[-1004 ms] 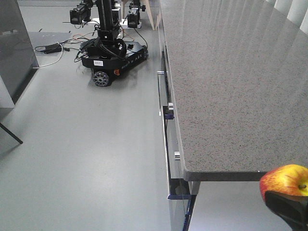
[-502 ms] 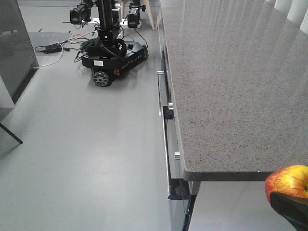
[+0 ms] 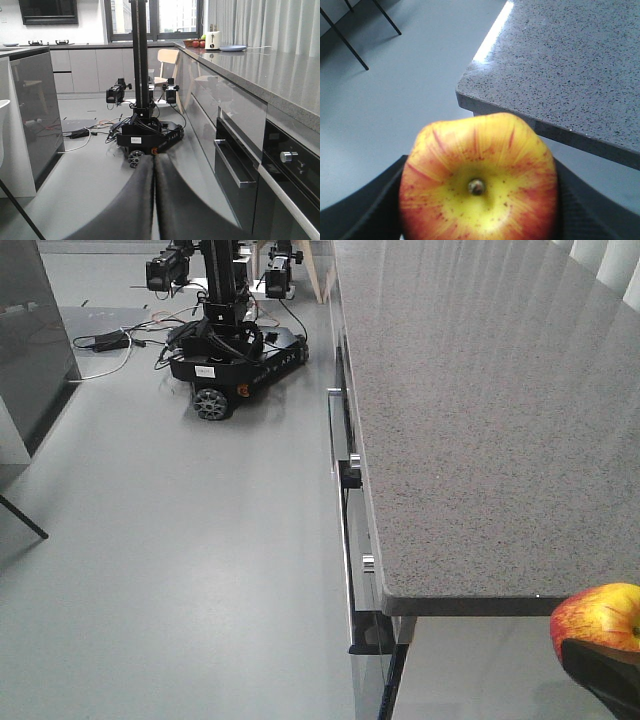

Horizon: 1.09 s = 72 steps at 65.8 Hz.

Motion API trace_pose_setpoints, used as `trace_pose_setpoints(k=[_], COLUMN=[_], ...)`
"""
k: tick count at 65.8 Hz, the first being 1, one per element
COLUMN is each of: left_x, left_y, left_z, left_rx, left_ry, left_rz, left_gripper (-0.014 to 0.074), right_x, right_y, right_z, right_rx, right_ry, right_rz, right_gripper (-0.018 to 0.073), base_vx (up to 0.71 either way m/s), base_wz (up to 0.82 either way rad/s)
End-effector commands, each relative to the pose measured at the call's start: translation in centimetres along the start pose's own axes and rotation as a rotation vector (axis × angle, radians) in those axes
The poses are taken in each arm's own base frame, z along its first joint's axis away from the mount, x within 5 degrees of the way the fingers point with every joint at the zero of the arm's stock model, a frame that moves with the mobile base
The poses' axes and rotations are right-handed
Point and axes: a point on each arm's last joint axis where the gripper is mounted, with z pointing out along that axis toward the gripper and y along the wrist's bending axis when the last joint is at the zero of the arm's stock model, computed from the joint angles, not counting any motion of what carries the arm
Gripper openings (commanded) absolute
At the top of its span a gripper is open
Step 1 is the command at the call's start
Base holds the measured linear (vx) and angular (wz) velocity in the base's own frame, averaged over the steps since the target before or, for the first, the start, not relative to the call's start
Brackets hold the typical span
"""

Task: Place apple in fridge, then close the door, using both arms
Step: 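Drive the base away from the countertop holding the apple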

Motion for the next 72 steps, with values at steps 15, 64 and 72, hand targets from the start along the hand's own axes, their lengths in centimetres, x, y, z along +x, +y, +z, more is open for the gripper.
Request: trace_pose_setpoints(k=[15, 64, 72], left_x=[0.23, 0.23, 0.23], left_y=[0.01, 0.01, 0.01], left_z=[-0.04, -0.04, -0.04], left_rx=[0.002, 0.002, 0.002], left_ry=[-0.059, -0.059, -0.059], left_rz=[0.0, 0.0, 0.0], left_gripper=[-0.0006, -0.0006, -0.0006], right_x=[-1.21, -1.21, -1.21], right_y=[0.05, 0.06, 0.06], right_z=[-0.5, -0.5, -0.5], right_rx=[0.0, -0.002, -0.002], right_ry=[-0.089, -0.089, -0.089], right_rz=[0.0, 0.001, 0.001], right_gripper=[0.0344, 0.0344, 0.0344], base_vx=[0.0, -0.02, -0.03], base_wz=[0.01, 0.13, 0.37])
